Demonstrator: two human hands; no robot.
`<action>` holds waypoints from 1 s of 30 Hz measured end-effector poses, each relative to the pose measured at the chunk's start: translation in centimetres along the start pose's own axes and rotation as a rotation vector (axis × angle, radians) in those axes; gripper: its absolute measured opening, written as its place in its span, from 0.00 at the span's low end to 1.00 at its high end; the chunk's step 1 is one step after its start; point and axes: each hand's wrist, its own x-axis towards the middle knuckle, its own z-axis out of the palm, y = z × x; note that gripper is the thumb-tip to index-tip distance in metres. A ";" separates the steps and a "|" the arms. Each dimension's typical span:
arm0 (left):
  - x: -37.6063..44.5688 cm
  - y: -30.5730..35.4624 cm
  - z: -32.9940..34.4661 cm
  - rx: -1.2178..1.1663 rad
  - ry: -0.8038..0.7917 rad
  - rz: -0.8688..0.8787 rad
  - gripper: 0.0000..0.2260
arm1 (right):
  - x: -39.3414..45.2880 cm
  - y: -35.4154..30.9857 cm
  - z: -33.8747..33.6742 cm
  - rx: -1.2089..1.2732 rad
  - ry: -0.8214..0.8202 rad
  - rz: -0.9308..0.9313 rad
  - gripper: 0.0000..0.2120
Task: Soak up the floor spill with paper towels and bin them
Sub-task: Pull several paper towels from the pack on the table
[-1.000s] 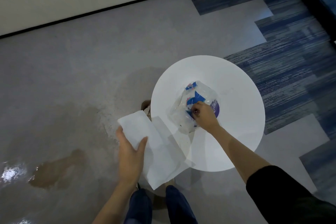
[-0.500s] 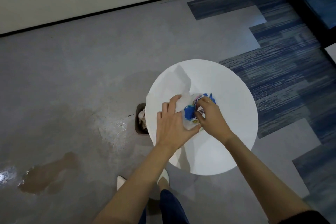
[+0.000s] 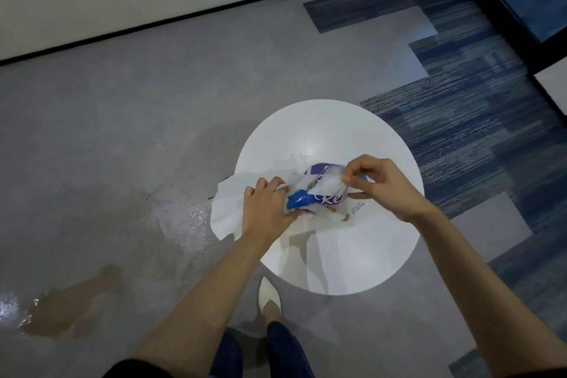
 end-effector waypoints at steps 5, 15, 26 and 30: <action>0.1 -0.2 1.0 0.020 0.033 -0.051 0.23 | 0.1 -0.6 -2.2 0.022 0.161 -0.112 0.04; 2.0 1.0 0.9 0.016 0.068 -0.094 0.16 | -0.5 -0.8 -3.0 0.706 0.191 -0.180 0.12; 2.7 2.6 0.4 0.069 0.082 -0.011 0.14 | 0.0 -3.8 2.2 -0.492 0.309 -0.609 0.04; 2.8 2.6 1.0 0.123 0.030 -0.035 0.10 | 0.1 -5.5 1.5 -0.358 0.359 -0.514 0.03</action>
